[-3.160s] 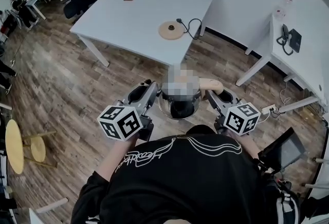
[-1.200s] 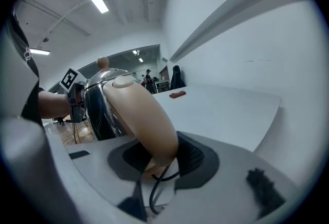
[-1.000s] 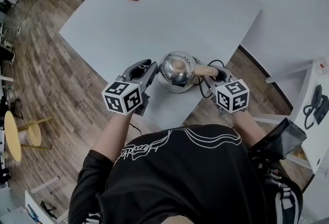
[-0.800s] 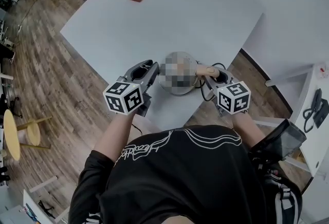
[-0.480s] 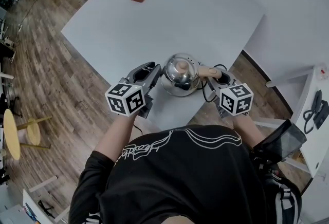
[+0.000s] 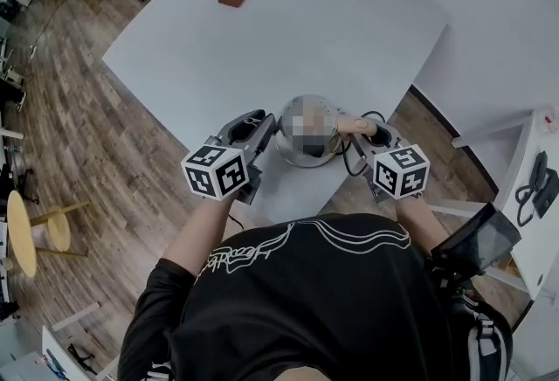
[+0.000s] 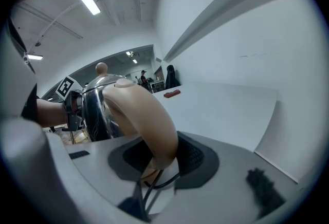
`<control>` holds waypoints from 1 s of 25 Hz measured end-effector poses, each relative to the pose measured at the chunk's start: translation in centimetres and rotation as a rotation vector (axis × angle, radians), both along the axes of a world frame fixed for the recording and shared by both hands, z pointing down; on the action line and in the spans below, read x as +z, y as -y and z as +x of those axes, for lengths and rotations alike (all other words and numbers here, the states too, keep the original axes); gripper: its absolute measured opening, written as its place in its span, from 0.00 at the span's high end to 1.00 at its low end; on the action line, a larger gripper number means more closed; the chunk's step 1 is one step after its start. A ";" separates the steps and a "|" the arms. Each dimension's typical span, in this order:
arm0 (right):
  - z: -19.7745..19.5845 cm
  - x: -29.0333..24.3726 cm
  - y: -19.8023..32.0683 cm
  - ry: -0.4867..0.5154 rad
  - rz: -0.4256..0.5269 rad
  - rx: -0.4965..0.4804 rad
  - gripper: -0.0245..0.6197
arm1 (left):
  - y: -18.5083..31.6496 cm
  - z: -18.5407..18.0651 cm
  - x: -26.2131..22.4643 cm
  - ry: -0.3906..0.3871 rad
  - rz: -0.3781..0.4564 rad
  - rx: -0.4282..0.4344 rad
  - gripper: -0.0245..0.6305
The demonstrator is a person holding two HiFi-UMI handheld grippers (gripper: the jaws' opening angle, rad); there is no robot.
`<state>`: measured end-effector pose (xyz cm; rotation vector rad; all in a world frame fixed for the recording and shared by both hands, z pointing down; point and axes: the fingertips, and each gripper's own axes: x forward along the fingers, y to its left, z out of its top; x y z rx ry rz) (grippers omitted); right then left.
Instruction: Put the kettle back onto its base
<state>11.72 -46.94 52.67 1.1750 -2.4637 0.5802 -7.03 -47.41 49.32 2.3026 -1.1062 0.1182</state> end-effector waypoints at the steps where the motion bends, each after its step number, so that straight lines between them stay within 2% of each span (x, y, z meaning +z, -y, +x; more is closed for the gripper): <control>1: 0.0 0.2 0.0 -0.001 -0.002 -0.001 0.77 | 0.0 0.0 0.1 0.003 0.001 0.001 0.81; 9: 0.0 0.6 -0.1 -0.008 0.024 -0.011 0.77 | 0.0 0.1 0.2 0.008 0.022 0.003 0.81; 16: -0.1 0.5 -0.4 0.052 0.013 -0.028 0.77 | 0.1 0.2 0.6 -0.025 -0.018 -0.002 0.81; 18: 0.2 0.5 -0.4 0.080 -0.006 -0.019 0.74 | 0.1 0.2 0.7 -0.023 -0.029 -0.002 0.80; 21: 0.5 0.7 -0.7 0.073 -0.019 -0.017 0.68 | 0.0 -0.4 1.1 -0.031 -0.045 -0.035 0.74; 25: 1.3 0.5 -1.5 0.043 -0.017 0.013 0.67 | -0.6 -1.5 1.2 -0.055 -0.070 -0.078 0.65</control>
